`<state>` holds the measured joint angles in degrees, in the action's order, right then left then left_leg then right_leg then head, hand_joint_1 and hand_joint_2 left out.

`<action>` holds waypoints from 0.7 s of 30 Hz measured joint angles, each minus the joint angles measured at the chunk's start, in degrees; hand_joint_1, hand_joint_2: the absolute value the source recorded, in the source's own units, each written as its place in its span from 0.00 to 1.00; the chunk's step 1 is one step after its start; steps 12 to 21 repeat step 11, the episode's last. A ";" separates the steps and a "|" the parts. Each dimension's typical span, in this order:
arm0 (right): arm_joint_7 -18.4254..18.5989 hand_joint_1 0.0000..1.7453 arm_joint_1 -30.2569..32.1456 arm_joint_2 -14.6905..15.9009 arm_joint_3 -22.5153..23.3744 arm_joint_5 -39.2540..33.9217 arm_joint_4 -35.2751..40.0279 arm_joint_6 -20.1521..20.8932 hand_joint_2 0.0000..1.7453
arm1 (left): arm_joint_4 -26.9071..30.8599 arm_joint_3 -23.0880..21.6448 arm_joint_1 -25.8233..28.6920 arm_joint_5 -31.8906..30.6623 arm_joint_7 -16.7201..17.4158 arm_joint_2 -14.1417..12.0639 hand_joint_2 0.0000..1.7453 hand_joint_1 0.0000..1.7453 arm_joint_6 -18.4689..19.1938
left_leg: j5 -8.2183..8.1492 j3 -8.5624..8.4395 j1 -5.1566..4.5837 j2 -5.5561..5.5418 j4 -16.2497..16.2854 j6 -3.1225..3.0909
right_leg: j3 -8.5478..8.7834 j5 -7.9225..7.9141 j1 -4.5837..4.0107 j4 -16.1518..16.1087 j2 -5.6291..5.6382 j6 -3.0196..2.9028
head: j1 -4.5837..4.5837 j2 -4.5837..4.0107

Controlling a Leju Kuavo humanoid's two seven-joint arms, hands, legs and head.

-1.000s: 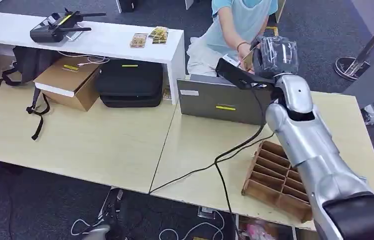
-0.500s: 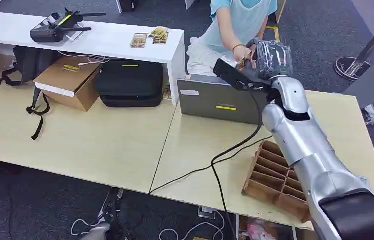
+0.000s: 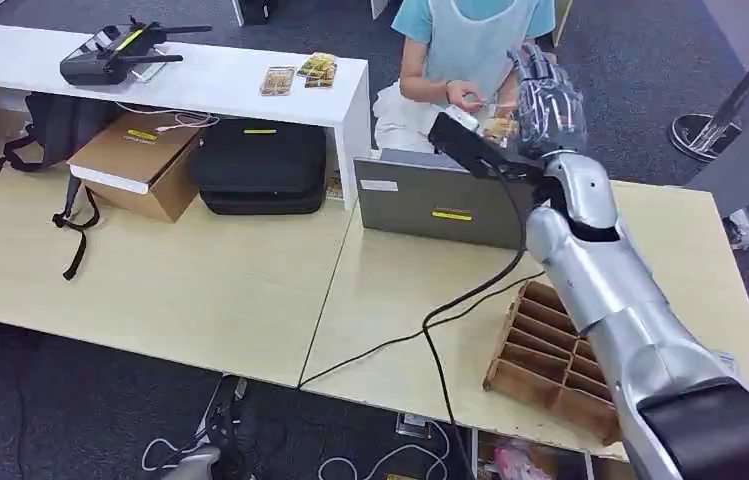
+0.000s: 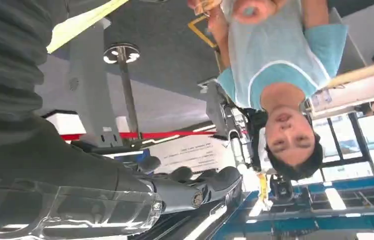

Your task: Pass the card to the sensor for recognition and then transmit it.

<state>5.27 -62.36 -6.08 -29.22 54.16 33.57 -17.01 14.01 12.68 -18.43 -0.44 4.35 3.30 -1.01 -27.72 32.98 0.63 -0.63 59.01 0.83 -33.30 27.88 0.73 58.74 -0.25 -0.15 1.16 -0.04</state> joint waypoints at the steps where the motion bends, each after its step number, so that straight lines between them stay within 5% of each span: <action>1: -0.22 0.00 0.09 0.20 0.02 -0.72 0.72 -0.17 1.00 | 0.00 0.00 0.02 0.02 0.00 0.00 0.00 0.00 -0.04 | 0.00 0.00 0.00 0.00 0.00 0.00 | 0.00 0.00 0.00 0.00 0.00 0.00 | -0.02 0.00; 6: -0.92 0.00 0.98 2.08 1.55 -4.81 6.60 0.27 1.00 | -0.04 0.00 0.30 0.20 0.00 -0.18 0.00 0.00 -0.04 | 0.00 0.01 -0.01 0.00 0.01 0.00 | 0.00 0.00 0.01 -0.01 -0.01 0.00 | -0.04 0.00; 11: -1.77 0.00 2.57 5.33 4.06 -9.43 14.96 5.53 1.00 | -0.24 0.02 0.62 0.39 0.00 -0.55 0.00 0.00 -0.04 | 0.00 0.02 -0.01 -0.02 0.02 0.00 | 0.00 0.00 0.01 -0.01 -0.01 0.00 | 0.00 0.00; 21: -1.77 0.00 2.57 5.33 4.06 -9.43 14.96 5.53 1.00 | -0.24 0.02 0.62 0.39 0.00 -0.55 0.00 0.00 -0.04 | 0.00 0.02 -0.01 -0.02 0.02 0.00 | 0.00 0.00 0.01 -0.01 -0.01 0.00 | 0.00 0.00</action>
